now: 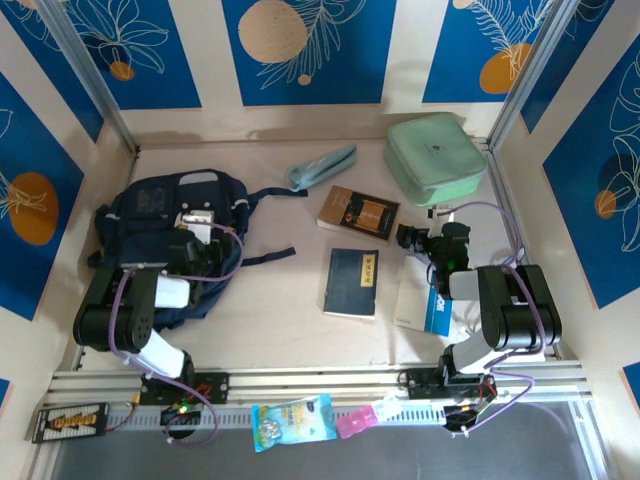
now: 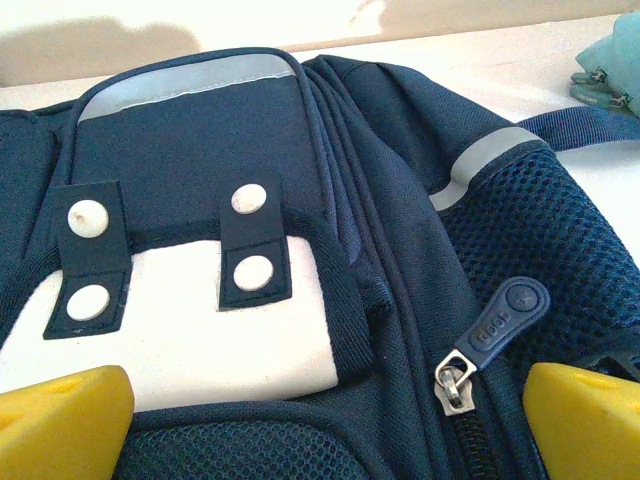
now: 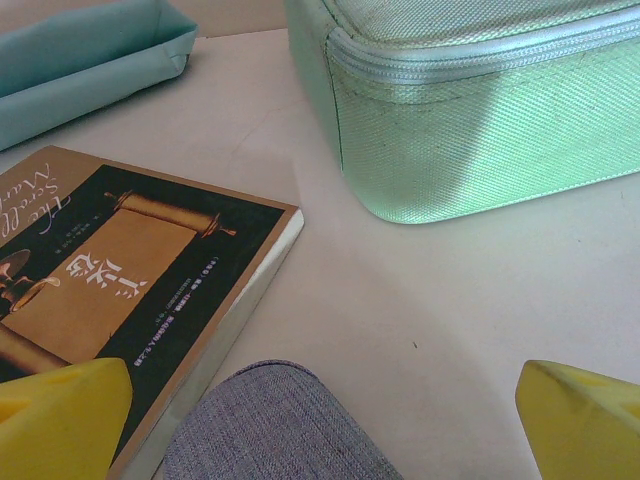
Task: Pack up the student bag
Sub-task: Rotate the student bag at the middle-left of the table.
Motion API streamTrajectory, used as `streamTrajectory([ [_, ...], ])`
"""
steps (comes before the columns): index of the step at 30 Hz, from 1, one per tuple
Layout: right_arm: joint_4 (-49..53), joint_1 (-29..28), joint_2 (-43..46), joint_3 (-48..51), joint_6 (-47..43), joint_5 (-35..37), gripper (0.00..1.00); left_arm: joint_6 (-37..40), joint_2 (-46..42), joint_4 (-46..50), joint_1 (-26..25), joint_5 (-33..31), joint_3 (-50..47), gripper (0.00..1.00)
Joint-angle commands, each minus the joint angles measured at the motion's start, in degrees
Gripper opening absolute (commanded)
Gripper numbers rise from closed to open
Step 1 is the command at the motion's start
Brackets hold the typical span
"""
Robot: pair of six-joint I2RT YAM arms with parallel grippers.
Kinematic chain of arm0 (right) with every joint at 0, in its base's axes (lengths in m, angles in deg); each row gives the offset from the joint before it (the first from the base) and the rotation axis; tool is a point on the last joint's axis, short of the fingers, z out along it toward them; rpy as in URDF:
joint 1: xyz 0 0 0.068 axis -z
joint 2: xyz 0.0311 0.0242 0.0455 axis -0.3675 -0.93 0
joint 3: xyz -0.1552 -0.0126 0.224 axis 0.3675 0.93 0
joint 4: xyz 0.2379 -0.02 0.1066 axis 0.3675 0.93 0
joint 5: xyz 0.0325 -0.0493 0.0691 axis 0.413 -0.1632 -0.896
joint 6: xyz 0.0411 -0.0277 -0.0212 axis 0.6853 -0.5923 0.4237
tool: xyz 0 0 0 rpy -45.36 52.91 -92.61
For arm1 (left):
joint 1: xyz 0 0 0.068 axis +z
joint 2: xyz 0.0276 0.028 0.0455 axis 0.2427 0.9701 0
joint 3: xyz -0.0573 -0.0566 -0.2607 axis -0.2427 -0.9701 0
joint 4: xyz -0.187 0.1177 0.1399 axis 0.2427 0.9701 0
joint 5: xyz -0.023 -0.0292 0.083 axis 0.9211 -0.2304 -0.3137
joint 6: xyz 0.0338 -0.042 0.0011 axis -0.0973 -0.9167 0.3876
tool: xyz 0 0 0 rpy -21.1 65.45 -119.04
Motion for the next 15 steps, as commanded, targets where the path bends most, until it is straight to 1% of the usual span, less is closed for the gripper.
streamTrajectory([
  [1, -0.83, 0.27, -0.1, -1.38, -0.87, -0.86, 0.99, 0.81, 0.26, -0.17, 0.18, 0.33, 0.8, 1.0],
  [15, -0.48, 0.4, -0.23, -1.52, -0.78, -1.04, 0.99, 0.81, 0.25, -0.09, 0.17, 0.33, 0.89, 1.0],
])
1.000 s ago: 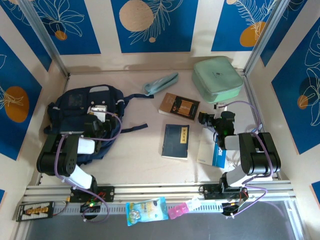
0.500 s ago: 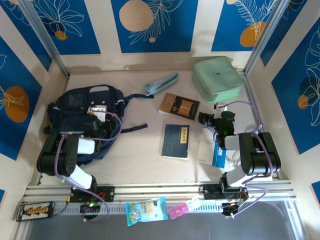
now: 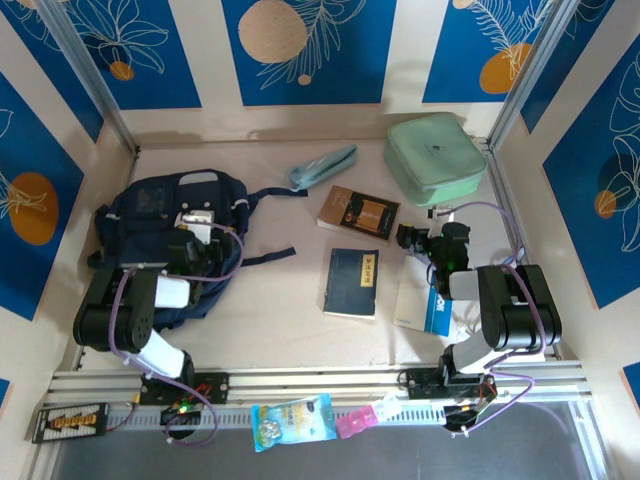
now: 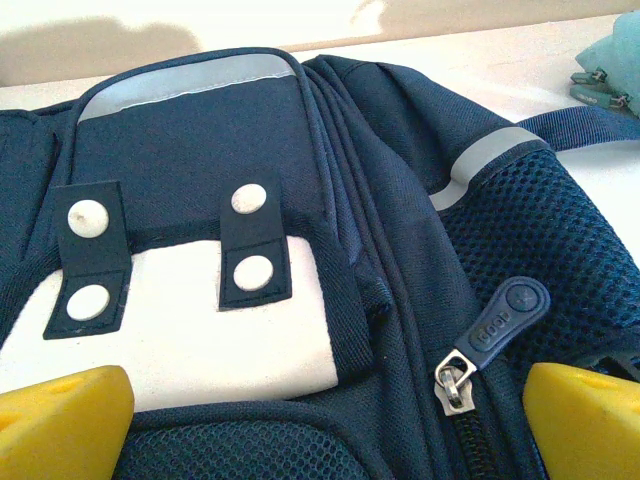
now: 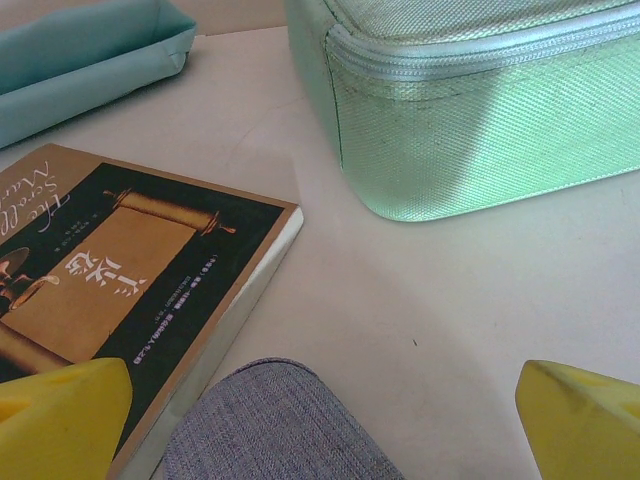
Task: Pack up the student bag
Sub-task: Rotate the student bag at the middle-left of the table.
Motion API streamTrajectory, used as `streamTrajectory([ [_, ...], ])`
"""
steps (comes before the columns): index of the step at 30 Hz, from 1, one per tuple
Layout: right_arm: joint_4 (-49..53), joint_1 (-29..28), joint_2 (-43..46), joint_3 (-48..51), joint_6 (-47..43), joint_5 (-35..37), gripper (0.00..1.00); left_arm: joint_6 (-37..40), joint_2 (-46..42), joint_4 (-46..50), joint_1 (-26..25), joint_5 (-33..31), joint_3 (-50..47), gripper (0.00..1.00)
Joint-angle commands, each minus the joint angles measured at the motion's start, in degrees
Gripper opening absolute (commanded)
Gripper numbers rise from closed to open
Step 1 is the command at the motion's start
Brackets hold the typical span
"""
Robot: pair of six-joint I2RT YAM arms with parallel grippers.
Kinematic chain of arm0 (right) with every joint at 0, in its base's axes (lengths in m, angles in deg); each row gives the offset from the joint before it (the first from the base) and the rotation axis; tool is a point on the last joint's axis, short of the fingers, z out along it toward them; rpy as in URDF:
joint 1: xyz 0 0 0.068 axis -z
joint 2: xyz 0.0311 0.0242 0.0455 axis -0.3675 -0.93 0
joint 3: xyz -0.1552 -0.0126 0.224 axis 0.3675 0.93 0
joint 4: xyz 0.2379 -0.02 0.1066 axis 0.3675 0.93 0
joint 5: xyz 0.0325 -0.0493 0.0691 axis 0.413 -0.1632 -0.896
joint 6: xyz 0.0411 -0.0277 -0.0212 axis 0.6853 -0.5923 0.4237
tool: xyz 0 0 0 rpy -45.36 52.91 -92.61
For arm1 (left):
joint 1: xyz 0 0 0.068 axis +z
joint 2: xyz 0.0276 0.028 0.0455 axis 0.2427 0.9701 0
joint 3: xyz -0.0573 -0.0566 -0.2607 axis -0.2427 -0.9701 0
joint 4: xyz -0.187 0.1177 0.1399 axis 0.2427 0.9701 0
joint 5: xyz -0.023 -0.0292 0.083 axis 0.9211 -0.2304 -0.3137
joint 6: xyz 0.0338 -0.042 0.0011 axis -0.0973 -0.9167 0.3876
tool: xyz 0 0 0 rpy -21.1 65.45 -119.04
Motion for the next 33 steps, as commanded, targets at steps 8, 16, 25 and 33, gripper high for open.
streamTrajectory([
  [8, -1.13, 0.34, -0.01, -1.3, -0.87, -1.02, 0.99, 0.86, 0.13, -0.44, 0.17, 0.26, 0.54, 1.0],
  [16, 6.33, -1.15, 8.9, -1.55, 0.41, 7.5, 0.99, 0.06, -8.05, 2.53, 0.01, -3.21, -1.48, 1.0],
  [25, 35.4, -5.86, 18.14, -14.6, 13.1, 9.32, 0.99, -11.81, -25.29, 33.31, -0.05, -6.57, 10.91, 0.94],
  [33, 53.32, -13.03, 8.99, -32.29, 24.47, 2.63, 0.99, -20.48, -17.9, 53.91, -0.08, -2.54, 28.68, 1.0],
])
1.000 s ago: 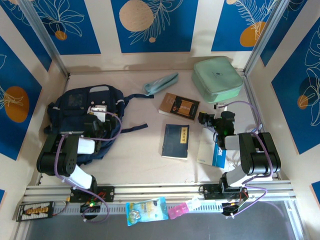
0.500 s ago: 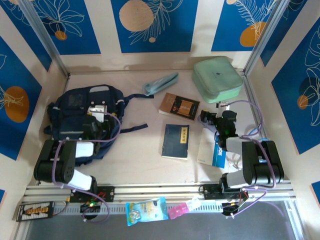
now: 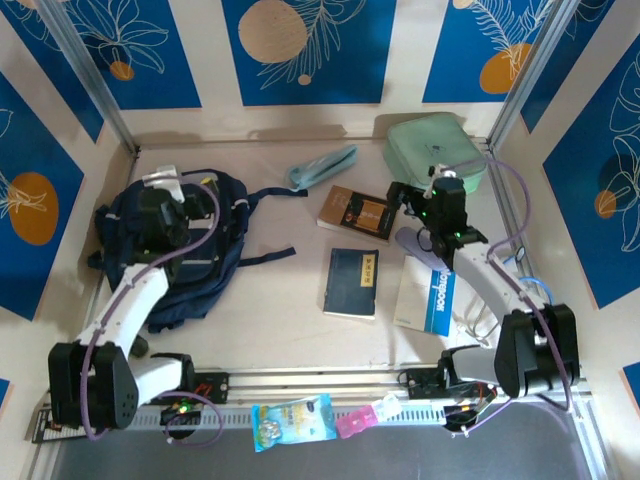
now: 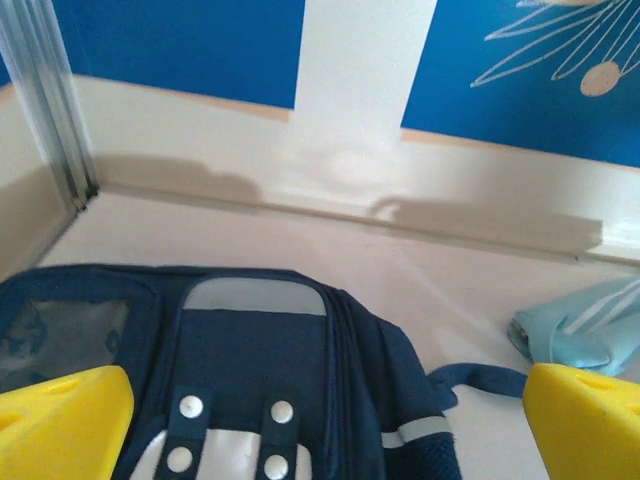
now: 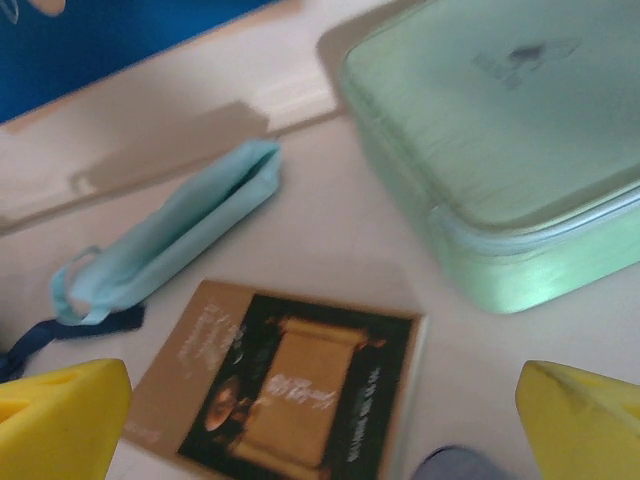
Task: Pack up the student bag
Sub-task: Rotate the student bag at the middle-left of the table.
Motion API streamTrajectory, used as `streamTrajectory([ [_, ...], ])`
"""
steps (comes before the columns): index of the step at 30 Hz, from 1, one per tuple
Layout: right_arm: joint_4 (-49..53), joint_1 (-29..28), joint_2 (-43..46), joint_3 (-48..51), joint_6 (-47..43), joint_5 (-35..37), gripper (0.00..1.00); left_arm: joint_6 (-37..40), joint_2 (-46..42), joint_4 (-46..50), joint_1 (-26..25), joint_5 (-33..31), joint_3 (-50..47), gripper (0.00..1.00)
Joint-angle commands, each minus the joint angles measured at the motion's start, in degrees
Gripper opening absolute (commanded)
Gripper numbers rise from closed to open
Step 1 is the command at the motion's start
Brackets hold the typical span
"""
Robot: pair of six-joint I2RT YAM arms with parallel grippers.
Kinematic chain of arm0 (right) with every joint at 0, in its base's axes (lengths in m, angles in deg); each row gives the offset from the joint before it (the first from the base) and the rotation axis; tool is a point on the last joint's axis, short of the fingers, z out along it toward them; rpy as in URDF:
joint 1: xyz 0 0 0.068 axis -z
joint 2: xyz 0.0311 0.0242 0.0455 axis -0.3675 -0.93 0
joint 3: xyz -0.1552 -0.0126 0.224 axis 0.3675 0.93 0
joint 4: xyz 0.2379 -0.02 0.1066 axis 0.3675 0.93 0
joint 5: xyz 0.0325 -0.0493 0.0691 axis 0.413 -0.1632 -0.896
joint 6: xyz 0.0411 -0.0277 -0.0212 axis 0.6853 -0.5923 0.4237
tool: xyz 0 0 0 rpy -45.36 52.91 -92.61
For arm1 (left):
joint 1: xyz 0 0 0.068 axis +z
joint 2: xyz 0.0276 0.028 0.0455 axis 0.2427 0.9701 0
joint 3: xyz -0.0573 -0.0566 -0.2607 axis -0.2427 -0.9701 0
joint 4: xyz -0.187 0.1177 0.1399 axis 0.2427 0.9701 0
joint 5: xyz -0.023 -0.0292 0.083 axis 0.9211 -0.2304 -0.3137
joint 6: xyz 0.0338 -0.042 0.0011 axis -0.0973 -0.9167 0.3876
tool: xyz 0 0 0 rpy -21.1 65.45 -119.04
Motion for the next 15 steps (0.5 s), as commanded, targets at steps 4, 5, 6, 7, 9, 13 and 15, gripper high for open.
streamTrajectory([
  [4, 16.5, -6.01, -10.01, -14.28, 7.27, -7.44, 0.99, -8.79, 13.43, 19.2, 0.04, 5.26, 12.33, 1.0],
  [5, 16.44, -6.77, -10.99, -15.18, 7.67, -7.99, 0.99, -10.23, 15.9, 20.47, 0.01, 6.13, 13.96, 1.0],
  [6, 16.07, -7.53, -11.9, -15.67, 8.0, -8.55, 0.99, -11.37, 18.05, 21.82, 0.03, 6.43, 15.49, 1.0],
  [7, 15.63, -8.33, -12.85, -16.31, 8.32, -9.24, 0.99, -12.68, 20.33, 23.34, 0.02, 6.8, 17.12, 1.0],
  [9, 15.47, -9.7, -14.79, -17.58, 9.28, -10.04, 0.99, -13.94, 25.13, 25.87, -0.06, 6.4, 20.1, 1.0],
  [13, 14.8, -11.91, -17.81, -19.37, 8.72, -13.06, 1.0, -11.13, 36.23, 32.97, -0.14, 0.91, 29.89, 1.0],
  [15, 15.05, -12.92, -18.91, -20.02, 8.13, -13.54, 1.0, -8.37, 42.42, 35.39, -0.12, -0.41, 35.36, 1.0],
])
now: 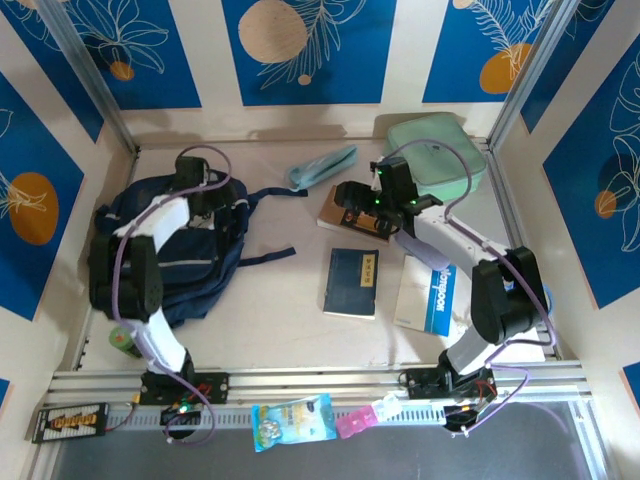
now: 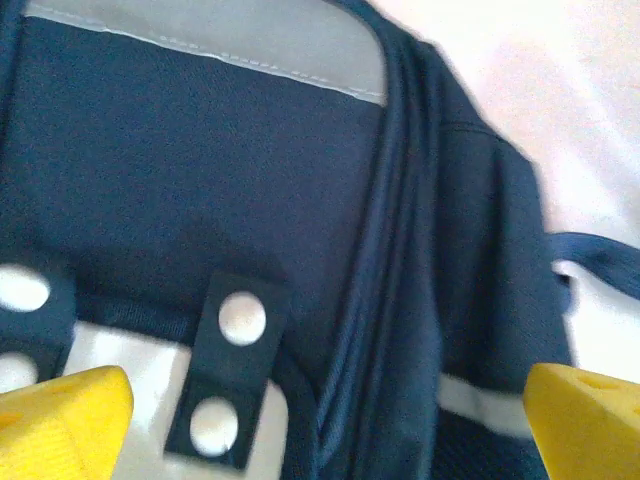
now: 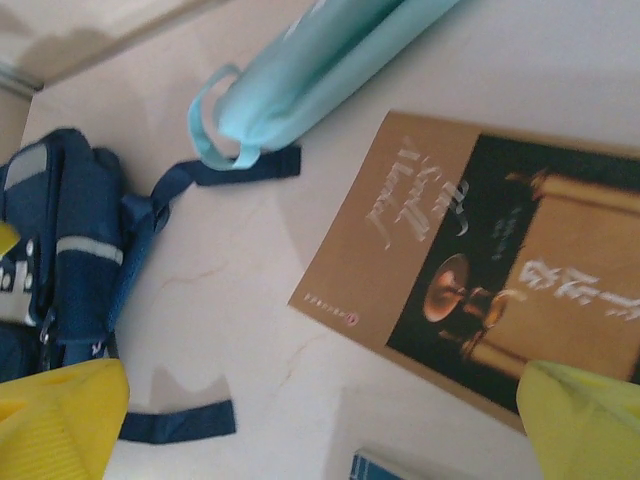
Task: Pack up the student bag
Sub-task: Rotate the student bag at the middle-left of the table.
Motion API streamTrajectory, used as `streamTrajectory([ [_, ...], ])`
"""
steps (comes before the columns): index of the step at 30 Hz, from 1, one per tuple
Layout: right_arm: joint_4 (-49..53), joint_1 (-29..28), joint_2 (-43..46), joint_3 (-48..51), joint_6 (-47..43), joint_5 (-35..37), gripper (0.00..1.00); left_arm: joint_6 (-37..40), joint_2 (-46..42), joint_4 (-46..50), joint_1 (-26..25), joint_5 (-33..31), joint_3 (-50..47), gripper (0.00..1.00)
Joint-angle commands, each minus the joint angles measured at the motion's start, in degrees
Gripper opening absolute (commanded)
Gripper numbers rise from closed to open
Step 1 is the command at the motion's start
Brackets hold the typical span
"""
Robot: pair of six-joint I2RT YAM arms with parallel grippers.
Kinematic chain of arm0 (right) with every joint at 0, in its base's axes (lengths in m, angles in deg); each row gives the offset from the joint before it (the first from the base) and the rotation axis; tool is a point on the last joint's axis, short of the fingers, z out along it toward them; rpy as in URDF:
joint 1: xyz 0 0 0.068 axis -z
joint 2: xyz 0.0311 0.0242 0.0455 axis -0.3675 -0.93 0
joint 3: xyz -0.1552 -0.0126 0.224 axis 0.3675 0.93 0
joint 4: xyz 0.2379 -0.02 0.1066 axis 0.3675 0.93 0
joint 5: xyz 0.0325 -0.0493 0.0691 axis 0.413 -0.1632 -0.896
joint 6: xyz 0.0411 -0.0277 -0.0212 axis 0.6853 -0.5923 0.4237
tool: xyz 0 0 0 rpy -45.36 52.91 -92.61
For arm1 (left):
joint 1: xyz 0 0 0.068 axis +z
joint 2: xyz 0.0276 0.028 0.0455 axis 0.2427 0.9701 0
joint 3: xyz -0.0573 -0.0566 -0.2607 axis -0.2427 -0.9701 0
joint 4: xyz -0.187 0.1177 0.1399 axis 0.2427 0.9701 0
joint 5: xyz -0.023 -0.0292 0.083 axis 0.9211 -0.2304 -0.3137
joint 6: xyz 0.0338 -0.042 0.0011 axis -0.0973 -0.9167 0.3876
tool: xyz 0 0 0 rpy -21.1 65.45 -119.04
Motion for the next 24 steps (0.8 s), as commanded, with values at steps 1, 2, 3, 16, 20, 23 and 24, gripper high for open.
streamTrajectory([
  [1, 1.79, -1.6, -1.3, -2.51, 0.64, -3.07, 1.0, 3.04, 7.95, 8.18, -0.09, -3.17, 8.91, 1.0],
  [2, 1.84, -1.93, -1.5, -2.54, 0.83, -3.19, 1.0, 3.84, 10.4, 9.22, -0.21, -2.0, 11.18, 0.99],
  [3, 1.81, -2.21, -1.62, -2.4, 0.9, -3.3, 1.0, 4.71, 12.17, 9.75, -0.54, -0.31, 12.96, 0.97],
  [16, 2.26, -1.7, -1.54, -0.73, 3.71, -2.03, 1.0, 13.72, 28.87, 11.12, -12.33, 12.59, 34.16, 0.94],
  [20, 2.42, -1.39, -1.07, -0.08, 5.07, -1.94, 1.0, 14.72, 31.25, 10.48, -14.28, 15.55, 37.35, 0.94],
  [23, 1.7, -0.56, -1.31, 0.8, 7.43, -4.15, 0.99, 13.64, 31.31, 7.97, -14.77, 22.73, 37.31, 0.94],
  [24, 1.43, -0.28, -1.51, 1.1, 8.32, -4.74, 0.99, 13.03, 31.21, 7.18, -14.97, 24.93, 37.37, 0.94],
])
